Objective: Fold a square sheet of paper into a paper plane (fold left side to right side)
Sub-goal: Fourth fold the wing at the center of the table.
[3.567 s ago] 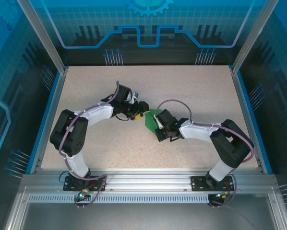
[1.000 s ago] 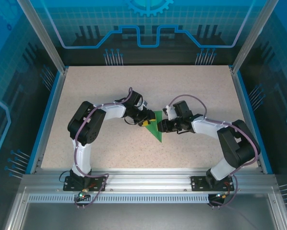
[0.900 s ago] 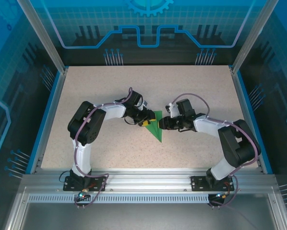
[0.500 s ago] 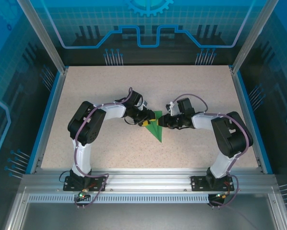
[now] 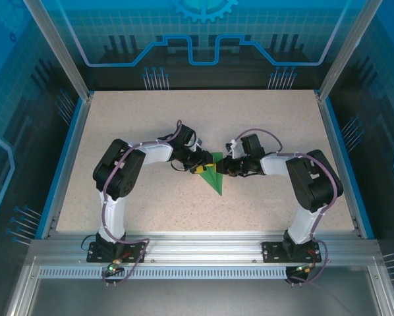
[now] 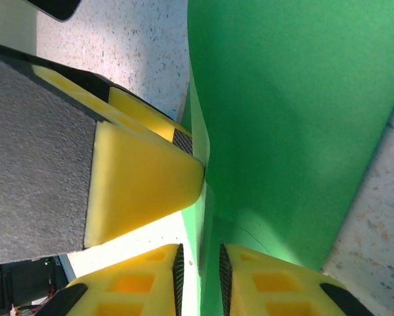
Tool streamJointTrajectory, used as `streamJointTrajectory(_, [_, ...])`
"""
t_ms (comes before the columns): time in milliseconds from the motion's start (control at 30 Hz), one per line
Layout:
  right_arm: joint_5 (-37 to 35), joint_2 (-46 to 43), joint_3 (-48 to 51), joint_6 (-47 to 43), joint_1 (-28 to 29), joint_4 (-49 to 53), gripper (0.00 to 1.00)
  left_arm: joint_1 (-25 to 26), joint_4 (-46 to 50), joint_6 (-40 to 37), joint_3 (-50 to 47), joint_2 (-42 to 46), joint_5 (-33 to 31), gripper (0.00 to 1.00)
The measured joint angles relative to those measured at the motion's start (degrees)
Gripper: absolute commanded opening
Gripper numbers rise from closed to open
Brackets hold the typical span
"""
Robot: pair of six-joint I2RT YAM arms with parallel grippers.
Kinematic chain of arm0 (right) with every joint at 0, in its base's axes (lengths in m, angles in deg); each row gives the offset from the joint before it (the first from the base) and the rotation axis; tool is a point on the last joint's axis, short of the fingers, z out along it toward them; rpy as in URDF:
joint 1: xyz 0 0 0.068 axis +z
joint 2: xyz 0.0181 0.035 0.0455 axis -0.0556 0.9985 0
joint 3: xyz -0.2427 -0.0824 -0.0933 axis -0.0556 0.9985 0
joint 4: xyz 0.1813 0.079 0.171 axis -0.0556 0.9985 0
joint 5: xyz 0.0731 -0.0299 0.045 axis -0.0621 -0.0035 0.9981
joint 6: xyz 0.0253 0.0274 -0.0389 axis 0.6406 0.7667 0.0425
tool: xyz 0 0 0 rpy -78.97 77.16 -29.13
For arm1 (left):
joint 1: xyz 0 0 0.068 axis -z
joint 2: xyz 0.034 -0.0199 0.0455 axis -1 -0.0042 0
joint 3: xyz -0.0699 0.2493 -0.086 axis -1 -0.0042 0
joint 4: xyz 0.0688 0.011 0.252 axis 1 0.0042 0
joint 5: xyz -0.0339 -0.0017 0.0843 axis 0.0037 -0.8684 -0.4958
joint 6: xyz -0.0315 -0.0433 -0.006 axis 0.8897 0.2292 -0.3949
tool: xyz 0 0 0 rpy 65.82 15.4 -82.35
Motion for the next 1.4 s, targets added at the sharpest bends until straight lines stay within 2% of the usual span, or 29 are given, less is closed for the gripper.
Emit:
streamJointTrajectory(433, [-1.0, 0.7, -1.2, -0.9, 0.3, 2.2, 0.04, 0.0, 0.0, 0.0, 0.0, 0.0, 0.0, 0.48])
streamJointTrajectory(867, [-6.8, 0.7, -3.4, -3.3, 0.3, 7.9, 0.04, 0.0, 0.0, 0.0, 0.0, 0.0, 0.0, 0.49])
streamJointTrajectory(1400, [-9.4, 1.0, -4.3, -4.5, 0.3, 10.7, 0.04, 0.0, 0.0, 0.0, 0.1, 0.0, 0.0, 0.49])
